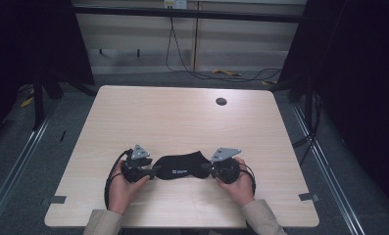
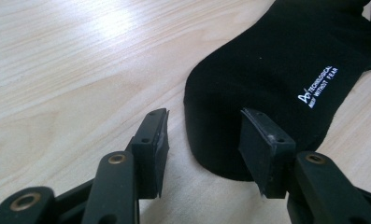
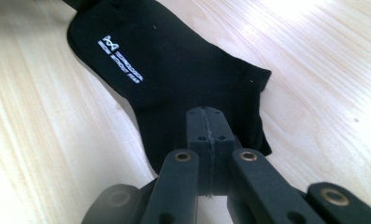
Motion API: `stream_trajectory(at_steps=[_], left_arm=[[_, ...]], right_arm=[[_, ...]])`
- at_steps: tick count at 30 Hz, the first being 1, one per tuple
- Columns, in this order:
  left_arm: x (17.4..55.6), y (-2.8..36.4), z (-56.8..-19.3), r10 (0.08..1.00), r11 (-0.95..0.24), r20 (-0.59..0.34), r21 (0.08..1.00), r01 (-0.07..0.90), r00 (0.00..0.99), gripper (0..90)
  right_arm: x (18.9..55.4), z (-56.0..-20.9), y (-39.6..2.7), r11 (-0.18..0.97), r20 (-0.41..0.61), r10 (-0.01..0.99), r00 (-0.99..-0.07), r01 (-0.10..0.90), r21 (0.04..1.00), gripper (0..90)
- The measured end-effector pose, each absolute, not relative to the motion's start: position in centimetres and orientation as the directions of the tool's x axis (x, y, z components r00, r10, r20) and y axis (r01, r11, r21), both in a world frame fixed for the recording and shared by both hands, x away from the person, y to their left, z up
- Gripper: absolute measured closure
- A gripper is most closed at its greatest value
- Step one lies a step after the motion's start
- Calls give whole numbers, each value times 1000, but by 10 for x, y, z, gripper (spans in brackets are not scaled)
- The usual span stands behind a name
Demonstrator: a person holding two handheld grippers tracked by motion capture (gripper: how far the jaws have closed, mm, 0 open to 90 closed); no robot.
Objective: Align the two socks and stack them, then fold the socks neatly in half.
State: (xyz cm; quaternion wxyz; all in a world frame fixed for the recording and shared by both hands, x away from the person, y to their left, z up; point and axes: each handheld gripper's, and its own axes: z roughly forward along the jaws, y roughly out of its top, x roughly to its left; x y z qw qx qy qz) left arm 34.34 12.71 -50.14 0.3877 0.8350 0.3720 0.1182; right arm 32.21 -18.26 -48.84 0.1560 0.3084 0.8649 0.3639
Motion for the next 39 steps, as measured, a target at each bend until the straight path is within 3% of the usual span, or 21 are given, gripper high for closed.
stream_trajectory(at_steps=[30,39], left_arm=[[344,127,-505,717,-439,-83,717,541,692,420],[342,122,-503,683,-453,-108,713,535,722,649]], right_arm=[[323,-499,-185,535,-28,650,-759,431,727,900],[322,-500,-185,530,-32,656,-754,430,731,900]])
